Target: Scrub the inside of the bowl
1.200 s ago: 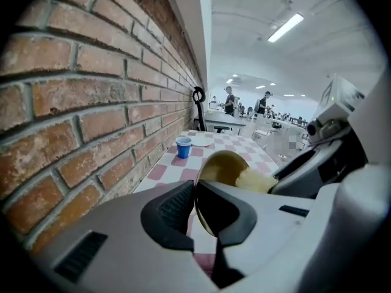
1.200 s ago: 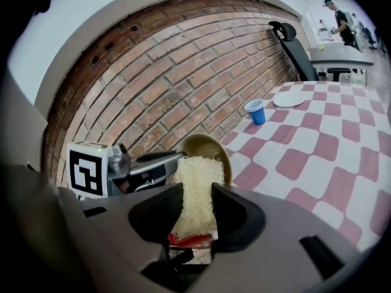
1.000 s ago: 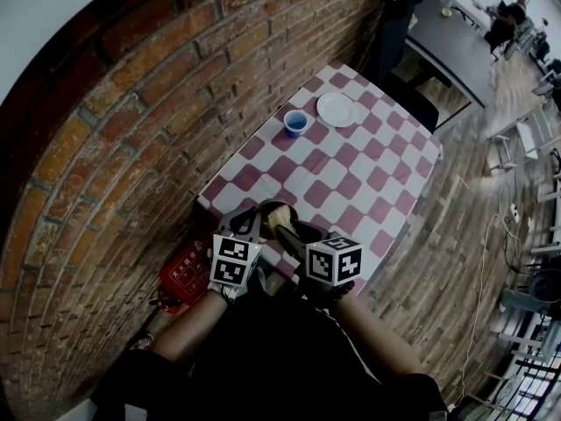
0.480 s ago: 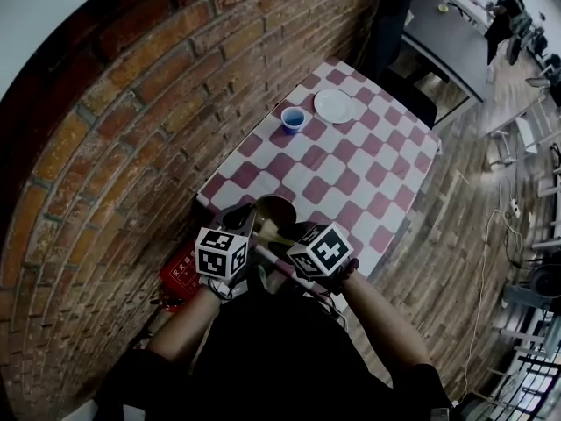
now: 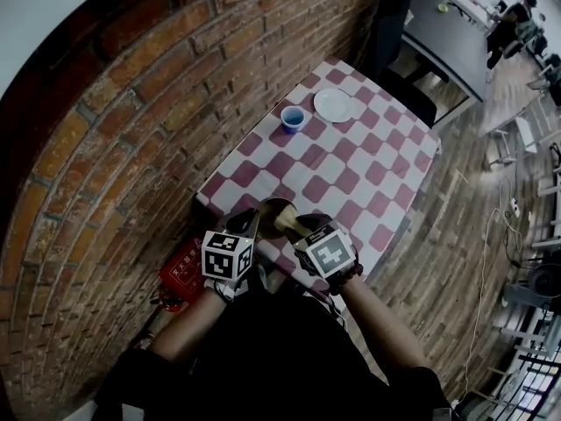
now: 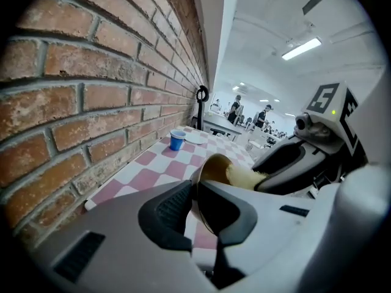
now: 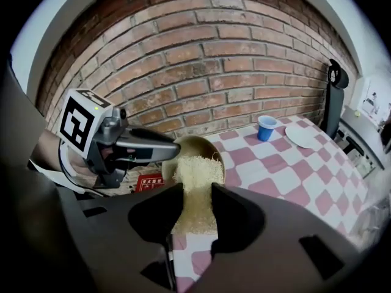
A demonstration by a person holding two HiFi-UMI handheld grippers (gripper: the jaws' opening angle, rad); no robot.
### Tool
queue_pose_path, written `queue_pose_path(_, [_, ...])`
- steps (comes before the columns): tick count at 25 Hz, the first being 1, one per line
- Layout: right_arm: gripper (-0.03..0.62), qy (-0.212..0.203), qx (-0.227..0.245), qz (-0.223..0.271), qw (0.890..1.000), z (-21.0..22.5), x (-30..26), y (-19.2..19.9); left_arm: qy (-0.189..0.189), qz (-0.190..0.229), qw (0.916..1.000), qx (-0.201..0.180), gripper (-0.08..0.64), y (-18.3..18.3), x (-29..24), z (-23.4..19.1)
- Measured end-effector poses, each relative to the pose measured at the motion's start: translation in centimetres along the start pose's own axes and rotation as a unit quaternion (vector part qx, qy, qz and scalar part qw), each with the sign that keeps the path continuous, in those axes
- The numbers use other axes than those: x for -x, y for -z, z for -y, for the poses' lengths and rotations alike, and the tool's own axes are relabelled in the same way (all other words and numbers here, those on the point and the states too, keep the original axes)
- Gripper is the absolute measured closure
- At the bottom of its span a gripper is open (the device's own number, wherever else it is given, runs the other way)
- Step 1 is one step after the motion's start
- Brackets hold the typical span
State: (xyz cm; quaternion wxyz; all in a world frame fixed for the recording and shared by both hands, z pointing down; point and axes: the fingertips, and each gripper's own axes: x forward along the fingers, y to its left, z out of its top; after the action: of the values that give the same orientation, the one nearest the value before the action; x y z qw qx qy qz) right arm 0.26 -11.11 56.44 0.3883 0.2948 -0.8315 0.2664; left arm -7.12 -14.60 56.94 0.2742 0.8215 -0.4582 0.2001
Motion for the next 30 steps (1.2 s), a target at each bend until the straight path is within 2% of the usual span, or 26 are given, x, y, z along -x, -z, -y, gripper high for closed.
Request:
queue_pose_path(3, [0.437,0.014,0.019,0.015,1.000,0.3,0.3,-1.4,0.010,-0.003,0.9999,0.009,0.525,0.3,-0.4,0.9])
queue_pose_path(5, [0.437,0.020,0.053,0.017,0.998,-0.1,-0.1,-2.0,0.013,-0.004,0.9998,0.014,0.525,0.3,-0.6,1.1])
queue_pose_path(9, [0.437,0.007,0.133,-0.027,0.991,-1.9,-1.3,-1.1,0.011,-0.003,0.9996,0.028,0.526,-0.1,-0.7,0.6])
queue_pose_path(11, [0.437,-0.010,0.156,-0.048,0.987,-3.0,-1.7,-0.5,0.006,-0.001,0.9996,0.029,0.526,-0.5,-0.6,0.0])
queue_pose_path(14, [0.437,-0.022,0.182,-0.070,0.980,-4.3,-2.1,0.6,-0.005,0.005,0.9999,0.015,0.526,-1.1,-0.3,-0.7])
queue_pose_path(17, [0.437,-0.003,0.204,-0.089,0.975,-4.1,-2.1,1.5,-0.020,0.014,0.9995,-0.020,0.525,-1.8,0.1,-0.9])
queue_pose_path(20, [0.437,0.022,0.183,-0.087,0.979,-2.6,-2.3,2.2,-0.034,0.029,0.9956,-0.082,0.525,-2.5,0.8,-0.1])
queue_pose_path(24, [0.437,0.027,0.112,-0.050,0.992,-1.3,-2.0,1.7,-0.054,0.042,0.9817,-0.178,0.525,-2.7,1.4,1.7])
queue_pose_path(27, [0.437,0.032,0.067,-0.010,0.997,-0.7,-1.5,0.6,-0.059,0.050,0.9726,-0.219,0.525,-2.6,1.3,2.7])
queue_pose_path(30, [0.437,0.046,0.066,0.034,0.996,-0.6,-0.6,-1.1,-0.059,0.047,0.9684,-0.238,0.525,-2.1,1.1,3.1])
